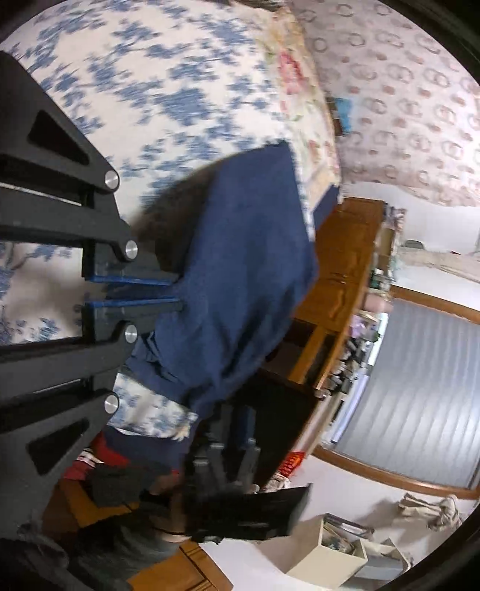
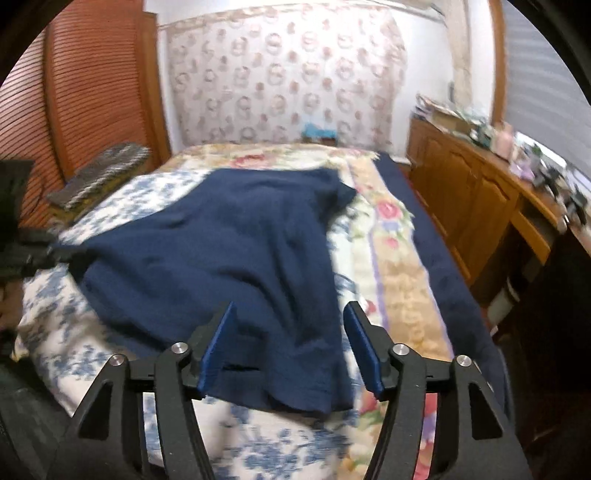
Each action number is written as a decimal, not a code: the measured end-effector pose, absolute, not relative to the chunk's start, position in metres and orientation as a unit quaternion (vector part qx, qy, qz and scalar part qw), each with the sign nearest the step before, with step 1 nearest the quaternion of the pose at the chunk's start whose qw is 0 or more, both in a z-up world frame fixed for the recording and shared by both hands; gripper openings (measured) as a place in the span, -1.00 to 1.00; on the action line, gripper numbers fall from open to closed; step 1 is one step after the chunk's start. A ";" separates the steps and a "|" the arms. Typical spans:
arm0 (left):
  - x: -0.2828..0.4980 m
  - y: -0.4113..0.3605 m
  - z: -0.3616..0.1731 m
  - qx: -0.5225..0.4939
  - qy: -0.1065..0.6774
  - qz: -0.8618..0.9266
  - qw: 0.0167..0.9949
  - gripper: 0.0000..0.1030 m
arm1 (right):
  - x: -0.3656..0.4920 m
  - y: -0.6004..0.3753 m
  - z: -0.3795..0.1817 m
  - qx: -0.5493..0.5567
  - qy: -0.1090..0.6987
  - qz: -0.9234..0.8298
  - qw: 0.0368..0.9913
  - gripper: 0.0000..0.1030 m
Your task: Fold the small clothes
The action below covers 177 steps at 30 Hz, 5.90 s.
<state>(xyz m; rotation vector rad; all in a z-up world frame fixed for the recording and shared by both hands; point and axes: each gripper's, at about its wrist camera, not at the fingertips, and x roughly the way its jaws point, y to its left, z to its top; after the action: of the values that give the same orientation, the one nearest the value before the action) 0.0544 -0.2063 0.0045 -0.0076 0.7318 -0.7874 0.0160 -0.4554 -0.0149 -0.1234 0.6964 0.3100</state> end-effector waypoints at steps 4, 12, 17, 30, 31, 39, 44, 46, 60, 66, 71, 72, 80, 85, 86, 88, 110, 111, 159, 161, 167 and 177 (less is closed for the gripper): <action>0.067 -0.213 0.021 -0.004 0.332 -0.375 0.865 -0.96 | 0.014 -0.428 -0.021 -0.065 0.346 0.199 0.915 0.38; 0.089 -0.217 0.029 -0.012 0.323 -0.362 0.874 -0.96 | 0.018 -0.398 -0.049 -0.113 0.374 0.219 0.894 0.38; 0.092 -0.212 0.027 -0.023 0.321 -0.353 0.878 -0.96 | 0.028 -0.418 -0.070 -0.125 0.394 0.173 0.894 0.34; 0.131 -0.200 0.042 -0.015 0.309 -0.318 0.896 -0.95 | 0.072 -0.447 -0.014 -0.129 0.324 0.166 0.922 -0.85; 0.142 -0.199 0.043 -0.014 0.310 -0.311 0.898 -0.95 | 0.082 -0.446 -0.005 -0.133 0.314 0.167 0.925 -0.85; 0.237 -0.192 0.023 -0.021 0.358 -0.263 0.896 -0.90 | 0.193 -0.437 0.012 -0.133 0.319 0.195 0.918 -0.85; 0.273 -0.198 -0.002 -0.018 0.390 -0.254 0.885 -0.80 | 0.247 -0.434 -0.004 -0.120 0.357 0.195 0.906 -0.81; 0.279 -0.196 -0.004 -0.019 0.390 -0.255 0.884 -0.52 | 0.260 -0.434 -0.006 -0.117 0.366 0.198 0.902 -0.74; 0.293 -0.198 -0.026 0.001 0.412 -0.264 0.872 -0.01 | 0.291 -0.464 0.017 -0.068 0.351 0.117 0.927 0.10; 0.315 -0.203 -0.047 -0.001 0.439 -0.262 0.860 -0.01 | 0.264 -0.468 0.002 -0.024 0.371 0.134 0.919 0.42; 0.327 -0.207 -0.059 -0.012 0.458 -0.265 0.849 0.01 | 0.274 -0.465 -0.038 -0.009 0.421 0.123 0.899 0.43; 0.328 -0.208 -0.061 -0.013 0.461 -0.265 0.847 0.01 | 0.276 -0.466 -0.046 -0.002 0.429 0.124 0.895 0.43; 0.330 -0.211 -0.064 -0.017 0.462 -0.273 0.844 0.02 | 0.286 -0.470 -0.063 0.048 0.440 0.159 0.882 0.46; 0.336 -0.210 -0.064 -0.040 0.456 -0.294 0.839 -0.17 | 0.282 -0.460 -0.062 0.040 0.436 0.178 0.881 0.14; 0.337 -0.210 -0.065 -0.046 0.456 -0.300 0.837 -0.30 | 0.283 -0.458 -0.063 0.044 0.437 0.182 0.880 0.10; 0.338 -0.209 -0.065 -0.058 0.456 -0.311 0.832 -0.60 | 0.284 -0.460 -0.064 0.054 0.437 0.190 0.877 0.00; 0.202 -0.039 0.080 -0.076 0.246 -0.210 0.943 -0.80 | 0.258 -0.310 0.070 -0.051 0.275 0.360 0.890 -0.57; 0.195 -0.023 0.083 -0.078 0.240 -0.194 0.948 -0.80 | 0.261 -0.290 0.075 -0.060 0.271 0.375 0.884 -0.57; 0.074 0.136 0.001 -0.095 0.244 0.075 0.962 0.21 | 0.345 0.067 -0.013 -0.143 0.348 0.462 0.803 0.11; 0.071 0.128 0.007 -0.085 0.241 0.075 0.964 0.23 | 0.334 0.060 -0.004 -0.149 0.334 0.449 0.815 0.11; 0.067 0.102 0.020 -0.066 0.236 0.074 0.967 0.24 | 0.286 0.002 0.028 -0.118 0.299 0.425 0.846 0.11; 0.066 0.042 0.020 -0.047 0.239 0.029 0.969 0.24 | 0.198 -0.113 0.040 -0.095 0.275 0.357 0.888 0.45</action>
<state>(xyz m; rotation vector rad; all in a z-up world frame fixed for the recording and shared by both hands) 0.0664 0.0424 0.0205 -0.0947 0.4828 0.0586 0.1978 -0.1134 0.0403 -0.1970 0.5711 0.7414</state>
